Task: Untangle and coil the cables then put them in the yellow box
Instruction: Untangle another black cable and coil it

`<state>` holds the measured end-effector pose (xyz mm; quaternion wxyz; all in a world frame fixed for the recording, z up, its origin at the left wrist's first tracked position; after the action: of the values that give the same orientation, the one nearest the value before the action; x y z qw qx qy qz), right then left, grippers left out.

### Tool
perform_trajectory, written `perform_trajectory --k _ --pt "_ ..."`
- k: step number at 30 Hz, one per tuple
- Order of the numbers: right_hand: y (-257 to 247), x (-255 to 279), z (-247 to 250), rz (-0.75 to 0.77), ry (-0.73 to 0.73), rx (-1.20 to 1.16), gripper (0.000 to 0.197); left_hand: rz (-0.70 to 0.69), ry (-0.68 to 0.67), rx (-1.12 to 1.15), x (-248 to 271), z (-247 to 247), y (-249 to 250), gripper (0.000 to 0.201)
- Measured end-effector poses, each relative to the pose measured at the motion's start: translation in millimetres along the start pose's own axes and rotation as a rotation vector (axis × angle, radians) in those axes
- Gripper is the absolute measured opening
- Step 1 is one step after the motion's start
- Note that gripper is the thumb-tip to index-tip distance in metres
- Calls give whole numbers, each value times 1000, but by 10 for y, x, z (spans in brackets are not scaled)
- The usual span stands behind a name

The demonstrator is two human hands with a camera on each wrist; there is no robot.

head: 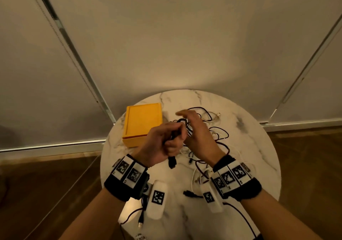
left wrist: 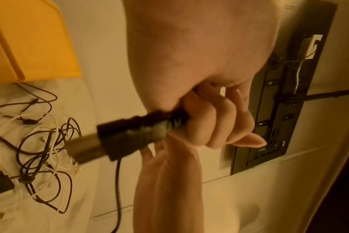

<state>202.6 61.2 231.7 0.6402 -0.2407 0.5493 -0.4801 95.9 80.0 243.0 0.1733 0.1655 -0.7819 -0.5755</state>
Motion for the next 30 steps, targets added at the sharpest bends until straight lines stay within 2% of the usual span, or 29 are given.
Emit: perform_trajectory --k 2,4,5,8,12,15,19,23,26,28,30 --pt "-13 23 -140 -82 -120 -142 21 -48 -12 -2 49 3 16 28" --pt "53 130 -248 -248 -175 -279 24 -108 56 69 102 99 53 25" --pt "82 190 -286 -304 -189 -263 22 -135 105 104 131 167 62 25" --pt "200 330 -372 -329 -284 -65 18 -130 265 100 151 311 -8 37" --pt "346 484 -498 -241 -529 430 23 -151 408 73 144 355 -99 45" --pt "196 503 -494 -173 -594 535 28 -167 458 73 124 418 -117 44" --pt "-115 465 -465 -117 -717 597 25 -81 440 -84 134 409 -190 35" --pt "-301 354 -333 -97 -776 563 19 23 397 -447 161 350 -242 32" --pt "-441 200 -243 -35 -730 546 10 37 376 -632 203 223 -241 35" --pt "-505 78 -110 -44 -642 502 20 30 350 -651 236 139 -242 43" --pt "-544 -35 74 -63 -556 452 30 28 214 -617 246 37 -286 44"
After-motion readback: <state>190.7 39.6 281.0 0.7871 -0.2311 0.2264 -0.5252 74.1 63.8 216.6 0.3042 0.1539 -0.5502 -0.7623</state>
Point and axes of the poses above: each hand's wrist, its own x-axis away from the middle knuckle, its own z-axis out of the back of the hand, y = z × x, the point moved 5 cm from there along -x, towards the middle knuckle, and after that the axes turned 14 degrees about -x, right-handed, at the moved point
